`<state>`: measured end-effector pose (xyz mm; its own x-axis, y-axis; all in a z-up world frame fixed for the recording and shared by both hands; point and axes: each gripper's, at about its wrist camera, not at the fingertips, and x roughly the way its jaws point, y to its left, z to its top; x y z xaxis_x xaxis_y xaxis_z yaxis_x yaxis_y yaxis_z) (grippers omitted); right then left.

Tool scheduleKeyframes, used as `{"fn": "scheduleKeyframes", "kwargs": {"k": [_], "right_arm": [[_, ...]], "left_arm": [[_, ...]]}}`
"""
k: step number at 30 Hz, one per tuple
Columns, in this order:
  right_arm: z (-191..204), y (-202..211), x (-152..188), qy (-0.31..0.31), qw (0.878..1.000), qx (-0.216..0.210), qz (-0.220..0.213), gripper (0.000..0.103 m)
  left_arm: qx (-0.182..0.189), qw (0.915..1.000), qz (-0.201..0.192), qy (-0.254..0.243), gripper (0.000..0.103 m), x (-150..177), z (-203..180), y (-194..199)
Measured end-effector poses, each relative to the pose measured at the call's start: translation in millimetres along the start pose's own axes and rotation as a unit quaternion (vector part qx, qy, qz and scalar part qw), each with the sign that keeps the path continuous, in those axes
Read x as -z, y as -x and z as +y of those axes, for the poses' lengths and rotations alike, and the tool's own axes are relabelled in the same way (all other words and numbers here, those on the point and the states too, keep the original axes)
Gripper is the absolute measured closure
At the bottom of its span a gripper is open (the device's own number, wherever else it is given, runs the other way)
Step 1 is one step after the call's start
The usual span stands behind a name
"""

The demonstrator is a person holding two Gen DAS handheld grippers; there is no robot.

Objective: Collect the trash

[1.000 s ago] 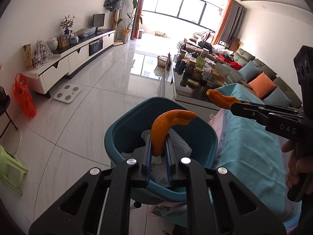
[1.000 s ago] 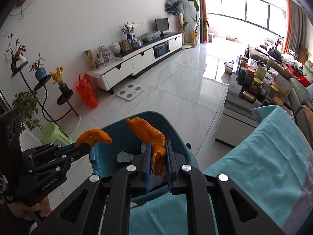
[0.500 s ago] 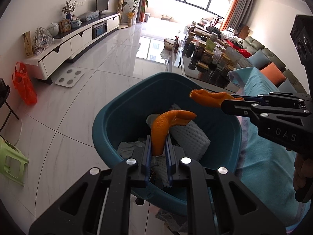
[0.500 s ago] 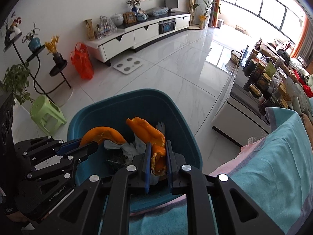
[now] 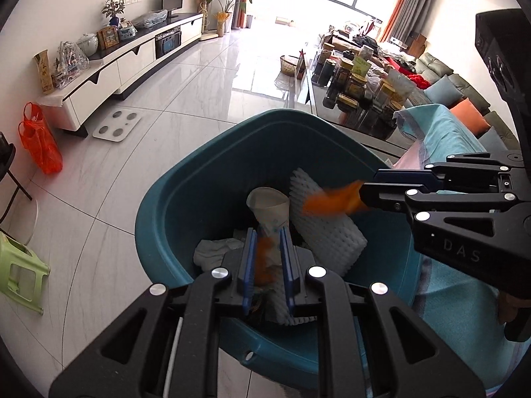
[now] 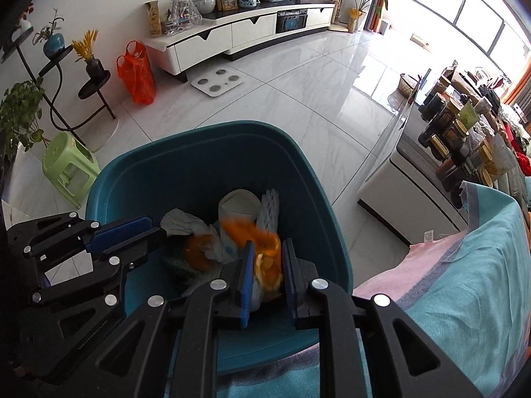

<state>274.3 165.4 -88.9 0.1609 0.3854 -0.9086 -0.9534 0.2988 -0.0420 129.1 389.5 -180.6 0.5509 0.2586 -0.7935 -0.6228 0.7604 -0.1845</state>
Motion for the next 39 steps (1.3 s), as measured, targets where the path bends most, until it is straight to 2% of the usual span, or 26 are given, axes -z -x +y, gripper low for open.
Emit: {"fn": "scheduleKeyframes", "kwargs": {"k": [1,3,7,10,13,15,19,21,25,30,36,39], "right_arm": [[-0.1,0.7,-0.1,-0.001,1.0,0.0,-0.001,0.082],[-1.9,0.6,-0.1,-0.002,1.0,-0.002,-0.001,0.073],[-6.4,6.1,1.5,-0.011,1.0,-0.006,-0.012,0.073],[-10.9,17.1,3.8,-0.023,0.999,-0.008,-0.032,0.065],[-17.7,34.1,7.2,-0.038,0.997,-0.009,-0.06,0.057],[-23.2,47.8,11.3,-0.05,0.995,-0.008,-0.082,0.047],[-34.3,74.7,21.9,-0.07,0.99,0.005,-0.12,0.041],[-40.6,88.6,29.3,-0.08,0.987,0.011,-0.142,0.032],[-50.1,110.9,44.7,-0.097,0.98,0.028,-0.172,0.025],[-64.2,133.1,65.4,-0.119,0.972,0.043,-0.2,0.014],[-74.8,162.1,95.9,-0.14,0.958,0.066,-0.24,0.007],[-79.7,178.2,114.9,-0.151,0.95,0.079,-0.26,0.007]], "left_arm": [[0.0,1.0,-0.002,-0.001,0.082,0.6,-1.9,0.3],[0.0,1.0,-0.006,-0.001,0.07,1.3,-3.3,1.5],[0.0,0.9999,-0.015,0.002,0.063,-0.2,-5.0,7.6],[0.002,0.9995,-0.031,0.004,0.051,-1.1,-2.9,18.5],[0.004,0.9988,-0.048,0.008,0.038,-0.5,0.8,32.7],[0.003,0.9979,-0.064,0.012,0.029,-1.7,1.8,44.3],[0.004,0.9955,-0.094,0.014,0.021,-4.1,-0.8,69.7],[0.003,0.994,-0.108,0.014,0.012,-5.6,-4.2,80.7],[0.005,0.9899,-0.141,0.015,0.006,-6.4,-13.1,106.7],[0.009,0.9833,-0.182,0.0,0.006,-5.3,-31.1,140.1],[0.014,0.9722,-0.231,-0.036,0.006,-1.7,-63.2,177.6],[0.025,0.9666,-0.25,-0.049,0.006,3.3,-82.8,194.2]]}}
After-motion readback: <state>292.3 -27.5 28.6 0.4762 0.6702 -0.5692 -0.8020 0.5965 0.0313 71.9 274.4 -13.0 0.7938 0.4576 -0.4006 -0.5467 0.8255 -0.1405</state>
